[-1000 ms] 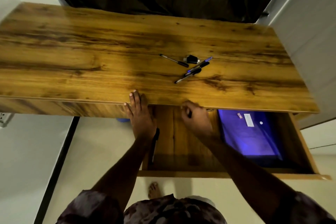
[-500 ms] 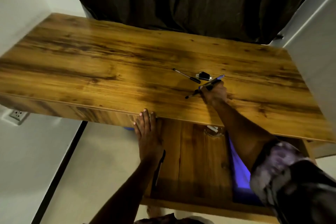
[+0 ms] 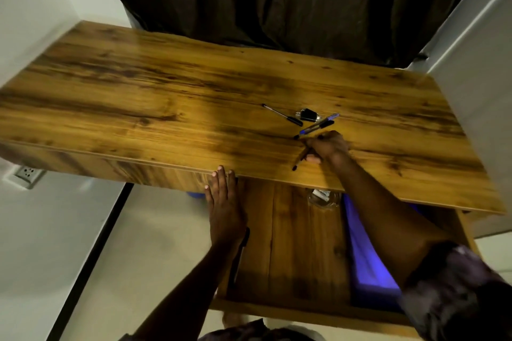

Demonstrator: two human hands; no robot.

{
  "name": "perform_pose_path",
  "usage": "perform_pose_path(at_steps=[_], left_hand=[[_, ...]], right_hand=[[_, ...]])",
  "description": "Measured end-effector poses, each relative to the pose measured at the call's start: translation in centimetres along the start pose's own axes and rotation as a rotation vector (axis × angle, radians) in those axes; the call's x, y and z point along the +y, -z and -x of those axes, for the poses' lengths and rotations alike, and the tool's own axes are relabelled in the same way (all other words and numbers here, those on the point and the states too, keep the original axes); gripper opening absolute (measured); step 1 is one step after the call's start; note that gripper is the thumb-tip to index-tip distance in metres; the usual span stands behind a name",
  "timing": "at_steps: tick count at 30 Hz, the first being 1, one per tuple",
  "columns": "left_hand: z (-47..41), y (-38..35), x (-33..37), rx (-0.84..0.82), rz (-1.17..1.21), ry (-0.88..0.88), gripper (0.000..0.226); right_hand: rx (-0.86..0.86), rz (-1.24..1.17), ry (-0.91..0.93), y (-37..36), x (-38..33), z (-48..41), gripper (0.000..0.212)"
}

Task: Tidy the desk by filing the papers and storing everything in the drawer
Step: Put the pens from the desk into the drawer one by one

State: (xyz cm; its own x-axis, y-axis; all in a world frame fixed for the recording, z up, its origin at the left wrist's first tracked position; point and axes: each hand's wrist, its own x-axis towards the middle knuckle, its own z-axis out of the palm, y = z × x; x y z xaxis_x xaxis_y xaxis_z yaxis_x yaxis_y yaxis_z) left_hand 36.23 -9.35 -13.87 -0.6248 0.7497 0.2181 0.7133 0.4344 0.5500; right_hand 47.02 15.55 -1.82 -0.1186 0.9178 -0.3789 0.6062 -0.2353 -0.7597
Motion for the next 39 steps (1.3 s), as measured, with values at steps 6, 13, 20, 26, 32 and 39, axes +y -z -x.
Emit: perform_pose_path(at_steps=[6,13,20,26,32,39], left_hand=[[0.0,0.1,0.1,-0.006,0.018,0.009,0.083],[-0.1,0.0,-0.3,-0.024,0.048,0.015,0.081],[0.2,0.4,-0.2,-0.034,0.093,0.008,0.092],[0.3,0.4,-0.1,-0.03,0.116,-0.003,0.093],[0.4,0.3,-0.1,-0.007,0.119,-0.008,0.09],[0.3,0.2,-0.1,-0.001,0.104,-0.004,0.089]], right_hand=[[-0.26,-0.107,0.098,-1.5,2.9,8.2,0.05],[-0.331,0.238,0.299,-4.9,9.0,12.3,0.058],[-0.365,0.277,0.208,-6.6,15.0,13.8,0.051],[-0.402,0.256,0.139,-8.4,17.9,14.0,0.042],[-0.407,0.301,0.183,-9.8,19.3,14.0,0.038],[-0.412,0.369,0.257,-10.0,20.0,13.6,0.031]])
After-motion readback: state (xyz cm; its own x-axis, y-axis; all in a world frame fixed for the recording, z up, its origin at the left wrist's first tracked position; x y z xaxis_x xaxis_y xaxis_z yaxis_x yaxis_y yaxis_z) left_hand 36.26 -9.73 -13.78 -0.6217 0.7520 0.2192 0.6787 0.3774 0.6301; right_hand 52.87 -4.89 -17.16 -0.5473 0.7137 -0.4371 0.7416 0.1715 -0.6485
